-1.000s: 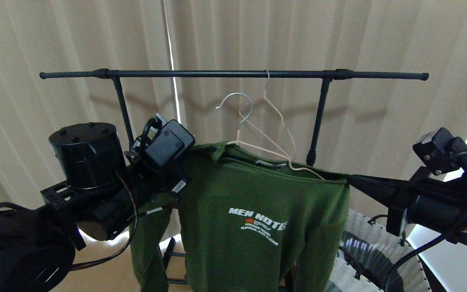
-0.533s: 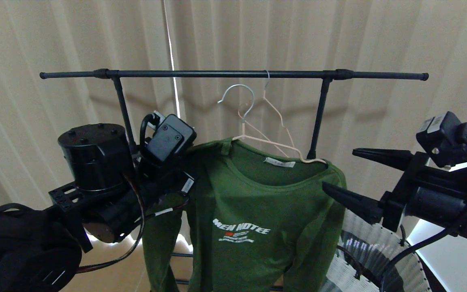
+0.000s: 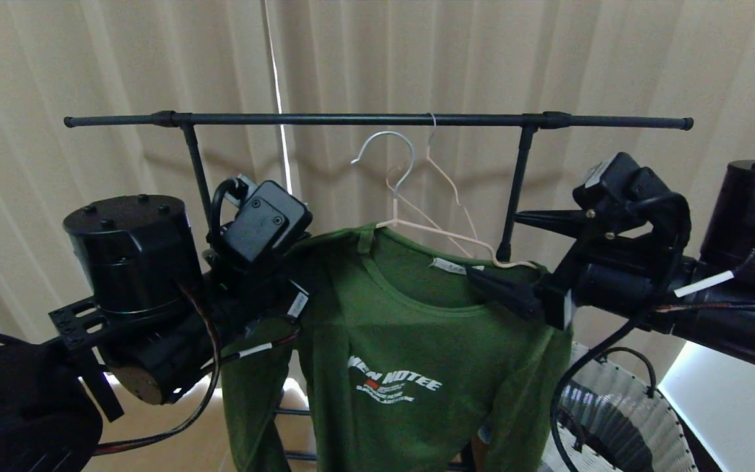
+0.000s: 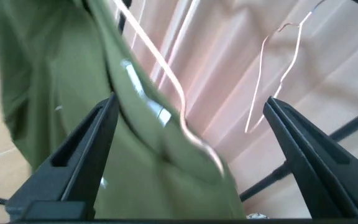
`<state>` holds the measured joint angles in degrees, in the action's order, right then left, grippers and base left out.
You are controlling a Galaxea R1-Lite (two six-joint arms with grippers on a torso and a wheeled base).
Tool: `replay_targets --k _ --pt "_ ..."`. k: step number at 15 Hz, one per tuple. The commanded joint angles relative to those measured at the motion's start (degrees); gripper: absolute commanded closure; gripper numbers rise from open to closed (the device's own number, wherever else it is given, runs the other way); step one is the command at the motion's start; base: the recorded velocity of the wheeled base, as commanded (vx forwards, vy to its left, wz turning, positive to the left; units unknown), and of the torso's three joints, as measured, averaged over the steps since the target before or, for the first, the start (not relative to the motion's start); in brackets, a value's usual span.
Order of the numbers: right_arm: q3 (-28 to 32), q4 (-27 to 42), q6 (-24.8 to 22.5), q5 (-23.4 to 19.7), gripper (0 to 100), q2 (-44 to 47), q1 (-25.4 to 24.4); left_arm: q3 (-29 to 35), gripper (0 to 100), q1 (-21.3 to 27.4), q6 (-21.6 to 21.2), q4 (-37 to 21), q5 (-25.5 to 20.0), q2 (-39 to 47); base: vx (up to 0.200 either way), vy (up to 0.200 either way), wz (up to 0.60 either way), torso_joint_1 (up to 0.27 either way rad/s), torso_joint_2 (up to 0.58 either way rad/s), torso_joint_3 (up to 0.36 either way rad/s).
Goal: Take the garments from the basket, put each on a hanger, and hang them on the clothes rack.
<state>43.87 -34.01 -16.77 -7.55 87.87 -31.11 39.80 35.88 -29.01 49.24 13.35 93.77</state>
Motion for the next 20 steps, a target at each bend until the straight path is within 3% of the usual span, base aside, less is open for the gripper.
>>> replay_targets --k 1,6,20 --pt "2.97 0.0 -0.01 1.92 0 4.5 0.08 -0.08 100 1.13 0.01 -0.02 0.01 -1.05 0.0 0.0 0.0 0.0 0.0 0.0" --pt "6.49 -0.09 -0.01 3.15 0 6.88 1.05 -0.43 100 1.65 0.01 -0.02 0.01 -1.57 0.0 0.0 0.0 0.0 0.0 0.0" --pt "4.55 -1.67 -0.01 3.85 0 5.91 0.96 -2.71 100 0.33 0.1 -0.02 3.44 -1.31 0.0 0.0 0.0 0.0 0.0 0.0"
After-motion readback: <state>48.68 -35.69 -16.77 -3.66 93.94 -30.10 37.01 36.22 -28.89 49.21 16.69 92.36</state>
